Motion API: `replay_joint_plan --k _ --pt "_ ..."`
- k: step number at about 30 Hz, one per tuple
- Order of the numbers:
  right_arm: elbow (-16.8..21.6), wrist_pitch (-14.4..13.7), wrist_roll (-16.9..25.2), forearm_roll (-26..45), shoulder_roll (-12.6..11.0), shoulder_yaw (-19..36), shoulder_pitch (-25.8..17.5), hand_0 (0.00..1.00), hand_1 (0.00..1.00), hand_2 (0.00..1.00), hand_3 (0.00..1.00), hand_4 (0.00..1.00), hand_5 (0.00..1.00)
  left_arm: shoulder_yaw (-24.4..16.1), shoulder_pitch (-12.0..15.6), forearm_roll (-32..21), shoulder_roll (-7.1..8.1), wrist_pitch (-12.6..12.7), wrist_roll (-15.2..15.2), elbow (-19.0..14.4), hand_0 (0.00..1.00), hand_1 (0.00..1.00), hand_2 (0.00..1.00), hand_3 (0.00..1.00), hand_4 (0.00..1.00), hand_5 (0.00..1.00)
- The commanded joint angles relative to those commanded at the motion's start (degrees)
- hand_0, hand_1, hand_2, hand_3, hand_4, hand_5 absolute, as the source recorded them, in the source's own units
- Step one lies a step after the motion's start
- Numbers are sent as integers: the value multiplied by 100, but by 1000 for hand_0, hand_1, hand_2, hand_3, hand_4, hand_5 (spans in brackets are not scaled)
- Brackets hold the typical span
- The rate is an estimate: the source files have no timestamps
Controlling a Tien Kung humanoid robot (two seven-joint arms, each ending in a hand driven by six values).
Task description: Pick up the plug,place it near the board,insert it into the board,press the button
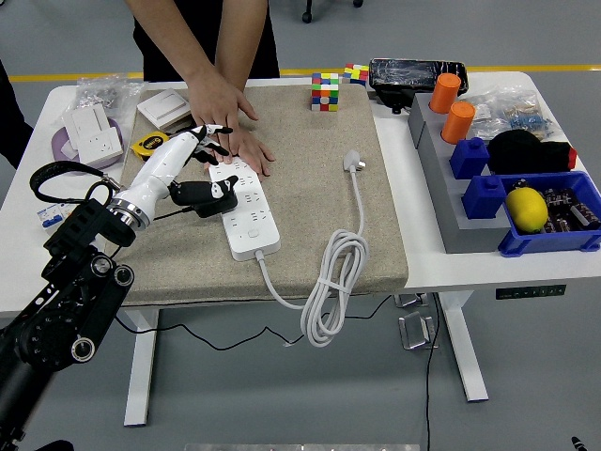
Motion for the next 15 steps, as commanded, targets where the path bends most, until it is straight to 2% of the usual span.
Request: replay_joint_plan --k 4,5,10,11,15 --pt "2 1 3 -2 3 3 7 809 747 743 770 998 998 27 -69 53 -28 -89 -30 211 864 924 929 944 946 293" --pt "2 1 4 -2 4 5 11 810 747 743 770 998 998 44 -101 185 -35 -101 -49 295 893 947 926 910 949 296" --pt "2 0 3 4 0 5 21 810 747 743 770 998 998 127 -263 761 -40 -90 -116 672 893 947 926 910 949 296" --pt "2 -1 3 3 -2 7 24 809 747 743 769 998 998 131 -299 897 -44 -73 -127 766 863 928 872 847 944 295" --pt "0 -1 3 5 -9 15 32 809 747 743 769 998 998 124 -421 1330 -62 20 -169 1128 863 928 872 847 944 295"
